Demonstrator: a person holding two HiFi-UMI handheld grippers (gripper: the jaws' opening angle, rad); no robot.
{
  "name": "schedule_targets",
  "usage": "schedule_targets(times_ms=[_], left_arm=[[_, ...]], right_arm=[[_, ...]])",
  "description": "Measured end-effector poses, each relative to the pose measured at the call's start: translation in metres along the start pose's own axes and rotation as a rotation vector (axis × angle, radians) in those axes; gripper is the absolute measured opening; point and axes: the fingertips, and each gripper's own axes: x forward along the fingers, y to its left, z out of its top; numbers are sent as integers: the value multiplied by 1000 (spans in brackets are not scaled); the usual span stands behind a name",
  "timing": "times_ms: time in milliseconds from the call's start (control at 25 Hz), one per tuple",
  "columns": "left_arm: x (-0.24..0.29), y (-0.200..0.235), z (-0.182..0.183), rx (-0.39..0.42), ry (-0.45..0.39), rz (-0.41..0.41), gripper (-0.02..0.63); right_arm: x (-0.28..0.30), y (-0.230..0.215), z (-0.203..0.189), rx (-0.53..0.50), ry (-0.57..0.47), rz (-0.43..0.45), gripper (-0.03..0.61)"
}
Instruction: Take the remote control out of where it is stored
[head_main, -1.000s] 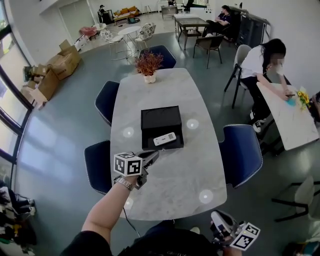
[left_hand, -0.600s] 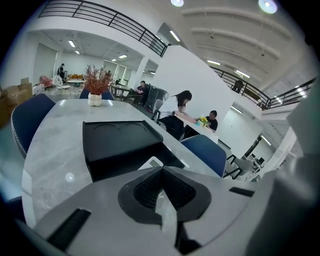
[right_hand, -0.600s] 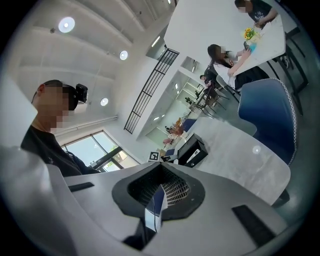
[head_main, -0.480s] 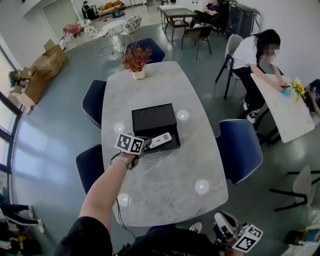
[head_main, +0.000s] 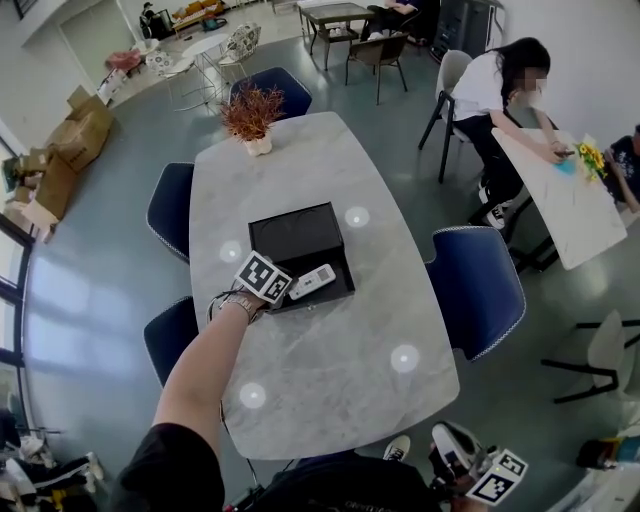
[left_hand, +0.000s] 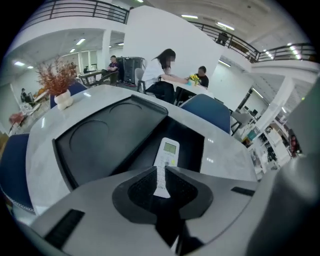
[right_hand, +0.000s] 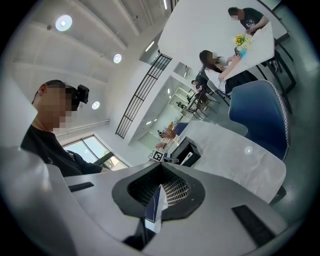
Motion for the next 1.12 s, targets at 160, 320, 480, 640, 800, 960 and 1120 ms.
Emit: schedule_targets(times_ms=[160, 320, 480, 640, 800, 960, 1120], left_arm=[[13, -3, -4, 35, 43, -27, 77], [21, -2, -4, 44, 61, -37, 114], [28, 3, -9, 75, 101, -16, 149], [31, 1, -12, 125, 156, -11, 152], [35, 0, -15, 132, 186, -6, 176], [39, 0, -16, 125, 217, -17, 189], [45, -8, -20, 163, 265, -42, 195]], right_arm=[[4, -1, -1, 6, -6, -8, 9], [5, -2, 0, 7, -6, -14, 9], [5, -3, -1, 10, -5, -24, 9], [5, -2, -2, 12, -5, -31, 9], [6, -2, -2, 14, -4, -29, 9], [5, -3, -3, 18, -7, -23, 9], [5, -2, -2, 19, -18, -23, 9]])
